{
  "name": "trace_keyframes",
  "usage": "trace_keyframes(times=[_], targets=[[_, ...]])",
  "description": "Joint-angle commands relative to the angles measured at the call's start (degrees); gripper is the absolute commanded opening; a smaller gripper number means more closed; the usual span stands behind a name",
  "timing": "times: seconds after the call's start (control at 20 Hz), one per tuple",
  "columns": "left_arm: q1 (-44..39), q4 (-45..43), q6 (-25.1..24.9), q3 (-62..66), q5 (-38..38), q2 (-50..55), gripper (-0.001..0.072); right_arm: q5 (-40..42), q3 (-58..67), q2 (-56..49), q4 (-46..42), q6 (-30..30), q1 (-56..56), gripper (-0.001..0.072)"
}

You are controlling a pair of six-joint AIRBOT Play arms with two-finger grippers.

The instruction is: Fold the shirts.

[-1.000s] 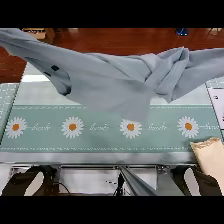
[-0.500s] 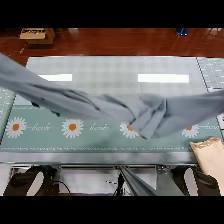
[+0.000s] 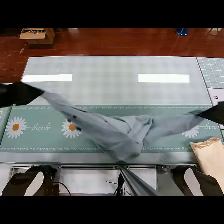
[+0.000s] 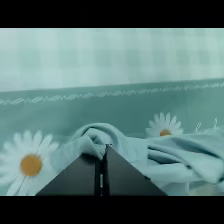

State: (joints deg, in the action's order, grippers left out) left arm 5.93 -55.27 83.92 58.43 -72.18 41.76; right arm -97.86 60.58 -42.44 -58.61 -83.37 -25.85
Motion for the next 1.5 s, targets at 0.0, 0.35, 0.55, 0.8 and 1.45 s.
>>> trace_keyframes(times=[0.0,0.35,0.55,0.8,1.45], targets=[[0.0,10.1,-8.6,-7.5,21.7,10.9,0.0016,16.4,-4.9,-9.0,4.6,2.6,0.0,0.0023],[-3.3,24.1,-11.9,-7.3,28.6,34.1,0.0017,34.0,-4.9,-24.7,7.4,5.6,8.0,0.0023],[-4.1,24.0,-12.4,-7.2,27.6,36.7,0.0271,41.4,-4.9,-28.2,7.1,6.3,12.9,0.0023],[8.8,20.1,-12.5,-2.6,2.4,35.6,0.0357,38.9,-4.7,-28.2,6.9,9.9,10.0,0.0023],[-16.5,22.7,-8.6,-20.3,11.5,33.7,0.0622,37.7,-4.7,-28.2,4.4,10.8,9.1,0.0024]])
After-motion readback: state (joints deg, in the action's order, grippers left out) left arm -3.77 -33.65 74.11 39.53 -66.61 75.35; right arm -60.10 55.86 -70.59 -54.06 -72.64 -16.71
